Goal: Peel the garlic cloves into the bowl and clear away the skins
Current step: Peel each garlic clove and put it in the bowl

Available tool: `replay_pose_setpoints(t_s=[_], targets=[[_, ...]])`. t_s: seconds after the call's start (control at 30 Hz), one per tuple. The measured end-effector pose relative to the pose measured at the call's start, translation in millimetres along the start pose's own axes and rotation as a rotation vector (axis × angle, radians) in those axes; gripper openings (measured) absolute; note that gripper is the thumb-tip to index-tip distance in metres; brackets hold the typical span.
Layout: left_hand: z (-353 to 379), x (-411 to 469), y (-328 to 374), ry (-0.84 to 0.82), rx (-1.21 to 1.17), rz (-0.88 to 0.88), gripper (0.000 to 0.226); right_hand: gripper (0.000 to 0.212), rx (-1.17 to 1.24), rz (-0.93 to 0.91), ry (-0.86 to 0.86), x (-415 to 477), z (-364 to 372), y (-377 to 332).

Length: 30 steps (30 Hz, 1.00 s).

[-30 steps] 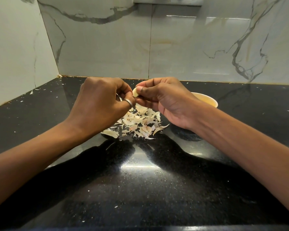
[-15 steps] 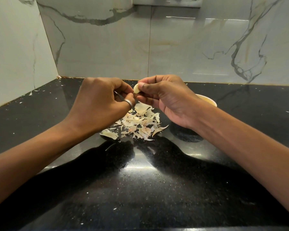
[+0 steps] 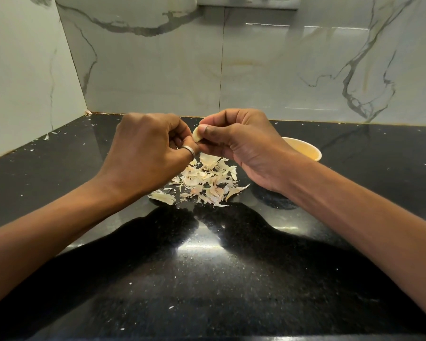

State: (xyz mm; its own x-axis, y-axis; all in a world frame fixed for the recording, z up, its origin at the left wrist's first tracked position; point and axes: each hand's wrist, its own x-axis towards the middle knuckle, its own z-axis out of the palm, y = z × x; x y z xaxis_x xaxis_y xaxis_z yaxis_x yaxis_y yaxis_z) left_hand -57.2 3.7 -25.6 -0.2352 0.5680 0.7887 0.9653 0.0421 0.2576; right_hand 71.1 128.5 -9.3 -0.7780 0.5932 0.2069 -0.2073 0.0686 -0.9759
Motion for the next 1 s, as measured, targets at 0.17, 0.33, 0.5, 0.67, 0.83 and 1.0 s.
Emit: replay_pose_setpoints(t_s=[0.17,0.33,0.5,0.67,0.83,1.0], targets=[[-2.8,2.2,-0.4,0.001,0.024,0.014,0.004,0.007,-0.066,0.003,-0.035,-0.1,-1.7,-1.9],[-6.9,6.8,-5.8,0.034,-0.001,-0.013,0.009,0.011,-0.119,0.027,-0.089,-1.1,-3.6,-3.2],[-8.1,8.7,-6.5,0.043,-0.024,-0.039,0.009,0.015,-0.130,0.042,-0.108,-0.5,-6.7,-5.4],[-8.0,6.0,-3.4,-0.011,-0.044,-0.043,0.006,0.015,-0.116,0.015,-0.061,1.2,-7.3,-4.3],[-6.6,4.7,0.6,-0.078,-0.121,-0.123,0.021,0.012,-0.112,-0.017,-0.039,3.2,-7.2,-1.2],[-5.0,6.0,-1.7,-0.104,-0.155,-0.183,0.019,0.013,-0.127,-0.061,-0.039,4.8,-6.9,2.3]])
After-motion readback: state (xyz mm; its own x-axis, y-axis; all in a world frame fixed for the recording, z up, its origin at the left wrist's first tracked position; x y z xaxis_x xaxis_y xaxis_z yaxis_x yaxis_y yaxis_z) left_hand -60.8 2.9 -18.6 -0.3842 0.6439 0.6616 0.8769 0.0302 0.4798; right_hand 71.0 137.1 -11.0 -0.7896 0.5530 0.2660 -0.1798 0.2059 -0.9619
